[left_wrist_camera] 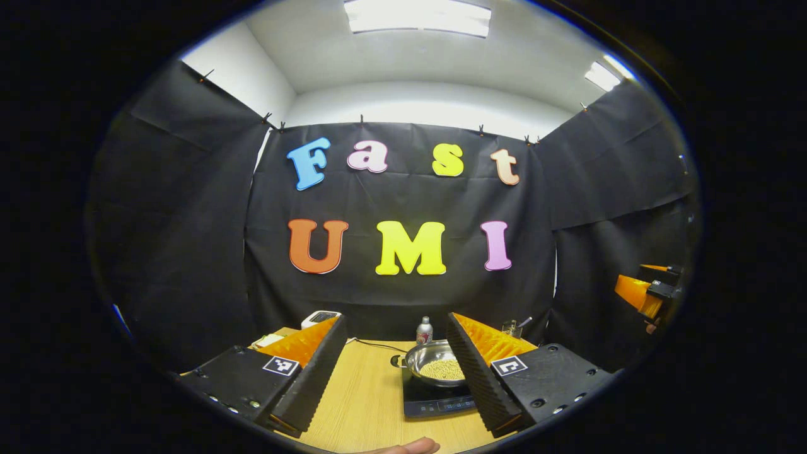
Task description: First push the handle of the pot to place it horizontally, then grasp the pot with both hands and set it on the induction cooktop.
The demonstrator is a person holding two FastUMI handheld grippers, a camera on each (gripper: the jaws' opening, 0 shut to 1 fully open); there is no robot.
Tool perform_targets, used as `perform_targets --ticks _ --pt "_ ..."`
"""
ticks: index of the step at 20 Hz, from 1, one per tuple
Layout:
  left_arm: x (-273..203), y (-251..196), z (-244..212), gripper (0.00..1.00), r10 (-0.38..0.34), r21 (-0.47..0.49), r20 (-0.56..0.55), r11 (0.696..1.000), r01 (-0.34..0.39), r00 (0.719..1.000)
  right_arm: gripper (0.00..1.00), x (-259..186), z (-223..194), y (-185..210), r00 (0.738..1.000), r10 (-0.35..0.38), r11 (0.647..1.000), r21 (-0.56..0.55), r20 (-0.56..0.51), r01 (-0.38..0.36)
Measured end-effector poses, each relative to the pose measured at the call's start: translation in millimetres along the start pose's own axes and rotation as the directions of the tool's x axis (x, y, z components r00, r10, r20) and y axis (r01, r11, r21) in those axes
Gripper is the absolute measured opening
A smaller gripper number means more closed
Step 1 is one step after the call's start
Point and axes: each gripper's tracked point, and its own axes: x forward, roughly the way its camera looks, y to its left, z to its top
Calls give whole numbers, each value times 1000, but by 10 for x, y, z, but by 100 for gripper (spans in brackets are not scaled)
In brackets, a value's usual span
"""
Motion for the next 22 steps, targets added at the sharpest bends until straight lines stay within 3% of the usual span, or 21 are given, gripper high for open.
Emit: perform_targets --ticks 5,10,22 --pt "-5 -16 -84 95 3 25 -19 1000 -3 1000 98 23 -93 -117 999 -32 999 -5 -6 32" --pt "-8 -32 -122 95 1 35 -27 999 0 1000 99 10 -120 -40 1000 1 1000 22 -8 -1" --pt "-17 -74 -88 95 8 34 -14 999 -8 1000 97 17 -118 -58 1000 4 1000 27 5 -4"
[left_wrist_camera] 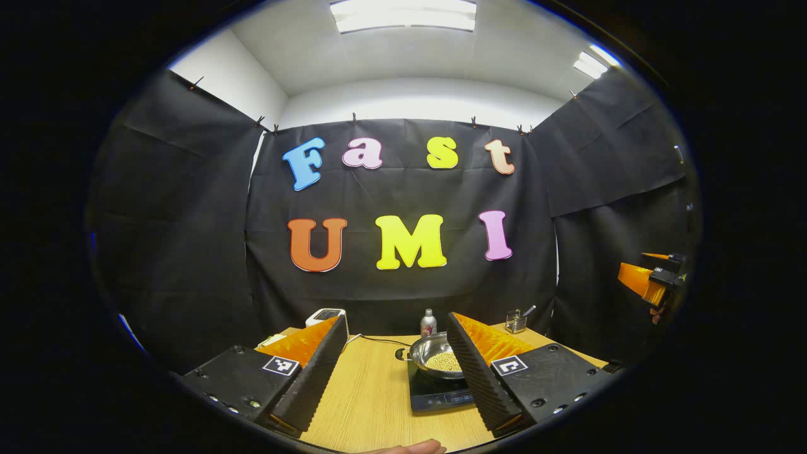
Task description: First push the handle of the pot to place it horizontally, then grasp the pot with both hands and set it on the induction cooktop.
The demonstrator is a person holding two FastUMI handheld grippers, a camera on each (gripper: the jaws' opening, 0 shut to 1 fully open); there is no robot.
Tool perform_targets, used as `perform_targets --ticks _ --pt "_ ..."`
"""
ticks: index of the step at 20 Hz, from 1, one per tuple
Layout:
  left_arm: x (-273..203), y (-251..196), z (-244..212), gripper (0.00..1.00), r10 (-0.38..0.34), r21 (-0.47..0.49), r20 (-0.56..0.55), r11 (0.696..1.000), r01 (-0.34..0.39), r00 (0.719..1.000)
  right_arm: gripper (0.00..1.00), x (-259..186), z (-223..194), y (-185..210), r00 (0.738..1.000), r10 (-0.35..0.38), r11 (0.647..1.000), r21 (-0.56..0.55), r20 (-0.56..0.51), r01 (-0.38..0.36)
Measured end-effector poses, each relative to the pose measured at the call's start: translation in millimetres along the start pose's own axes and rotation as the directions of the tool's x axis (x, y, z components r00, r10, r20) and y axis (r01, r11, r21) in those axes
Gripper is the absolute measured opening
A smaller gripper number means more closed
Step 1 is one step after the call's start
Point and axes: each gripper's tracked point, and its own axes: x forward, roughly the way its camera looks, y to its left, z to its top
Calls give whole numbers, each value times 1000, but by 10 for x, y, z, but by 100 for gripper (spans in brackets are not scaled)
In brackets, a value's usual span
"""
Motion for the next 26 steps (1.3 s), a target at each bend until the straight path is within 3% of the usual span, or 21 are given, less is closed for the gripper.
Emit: perform_targets --ticks 26 --pt "65 -96 -83 95 2 -15 7 1000 -2 1000 97 95 -121 -123 1000 6 1000 19 20 -7"
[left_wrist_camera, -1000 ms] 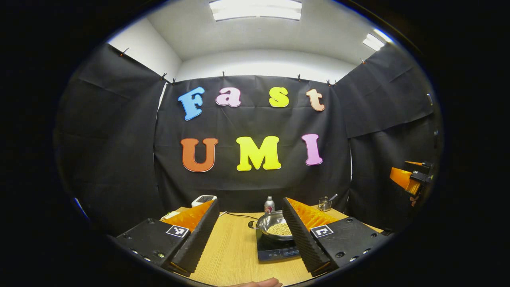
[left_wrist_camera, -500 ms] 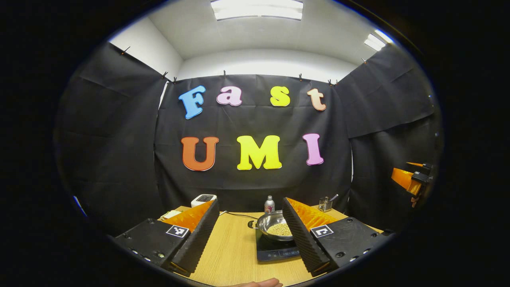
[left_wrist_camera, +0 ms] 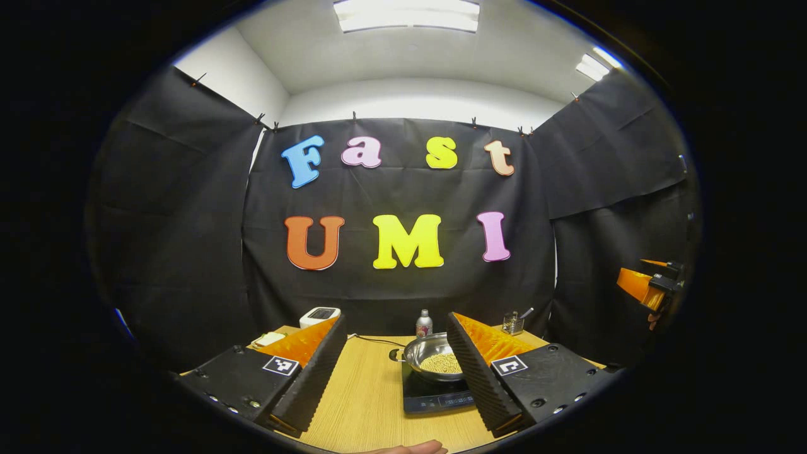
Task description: First push the handle of the pot to place it horizontally, then grasp the pot with both hands and set it on the induction cooktop.
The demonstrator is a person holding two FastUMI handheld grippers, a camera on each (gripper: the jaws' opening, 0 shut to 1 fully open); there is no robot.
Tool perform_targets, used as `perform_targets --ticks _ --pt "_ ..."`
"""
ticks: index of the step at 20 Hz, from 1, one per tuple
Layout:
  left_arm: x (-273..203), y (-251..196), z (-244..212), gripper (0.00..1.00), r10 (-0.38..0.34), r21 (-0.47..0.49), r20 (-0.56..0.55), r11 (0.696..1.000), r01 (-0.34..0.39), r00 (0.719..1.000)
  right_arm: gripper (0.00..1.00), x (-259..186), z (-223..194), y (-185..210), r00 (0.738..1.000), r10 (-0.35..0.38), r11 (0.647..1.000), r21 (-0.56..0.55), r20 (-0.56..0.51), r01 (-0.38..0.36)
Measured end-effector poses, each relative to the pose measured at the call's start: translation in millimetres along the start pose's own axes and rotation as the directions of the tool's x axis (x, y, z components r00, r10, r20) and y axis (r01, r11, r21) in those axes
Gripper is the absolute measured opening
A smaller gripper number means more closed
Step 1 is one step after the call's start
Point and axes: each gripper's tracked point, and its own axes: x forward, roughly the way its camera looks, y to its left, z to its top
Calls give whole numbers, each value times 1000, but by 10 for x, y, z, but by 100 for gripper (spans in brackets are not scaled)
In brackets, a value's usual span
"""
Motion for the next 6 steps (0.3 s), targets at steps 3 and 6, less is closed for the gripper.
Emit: perform_targets --ticks 3,6 --pt "6 -14 -12 95 2 0 3 1000 -2 1000 97 13 -41 35 1000 8 1000 6 -3 -8" --pt "26 -8 -69 95 2 -7 -6 1000 -2 1000 97 40 -102 36 1000 19 1000 13 -12 -19"
